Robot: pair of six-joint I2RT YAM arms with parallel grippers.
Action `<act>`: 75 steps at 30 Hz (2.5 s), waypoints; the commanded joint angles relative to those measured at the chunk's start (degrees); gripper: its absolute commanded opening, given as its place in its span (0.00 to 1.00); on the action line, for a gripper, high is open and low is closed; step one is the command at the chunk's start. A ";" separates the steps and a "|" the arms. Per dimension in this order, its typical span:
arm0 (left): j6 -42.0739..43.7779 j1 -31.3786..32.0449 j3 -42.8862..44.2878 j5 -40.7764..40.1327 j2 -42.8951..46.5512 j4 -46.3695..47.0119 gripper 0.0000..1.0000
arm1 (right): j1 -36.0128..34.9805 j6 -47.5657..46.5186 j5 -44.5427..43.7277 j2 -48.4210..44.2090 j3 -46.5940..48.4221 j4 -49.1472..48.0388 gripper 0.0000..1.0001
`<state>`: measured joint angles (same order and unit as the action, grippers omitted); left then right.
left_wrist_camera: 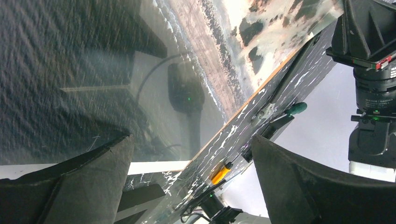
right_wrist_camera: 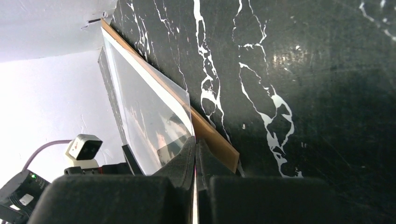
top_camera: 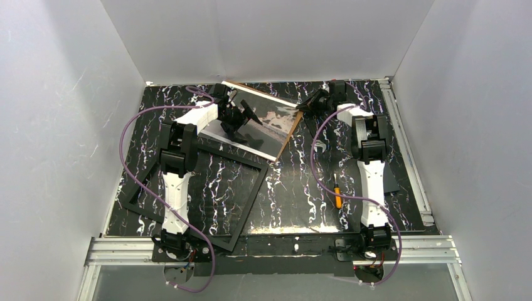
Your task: Take the photo out of the frame
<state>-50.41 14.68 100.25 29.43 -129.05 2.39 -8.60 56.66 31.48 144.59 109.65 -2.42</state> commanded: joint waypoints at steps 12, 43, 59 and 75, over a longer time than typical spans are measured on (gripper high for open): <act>2.02 -0.28 0.77 -0.60 3.66 -8.62 1.00 | 1.29 -9.36 3.34 -13.97 -6.55 -3.45 0.01; 1.89 -1.39 -0.12 0.54 14.18 -11.09 1.00 | 2.18 -21.16 -3.84 -25.06 -6.79 10.92 0.01; 0.27 -1.43 -4.14 1.72 23.47 -11.18 1.00 | 2.28 -21.69 -1.71 -20.62 1.92 16.68 0.01; 1.96 -1.47 -13.21 2.47 33.56 -12.84 1.00 | 4.92 -33.00 -16.10 -34.04 -0.87 30.16 0.01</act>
<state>-49.91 13.56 89.69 29.63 -100.38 -5.10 -5.80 29.32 20.49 120.51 109.32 24.16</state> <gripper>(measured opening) 0.995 0.022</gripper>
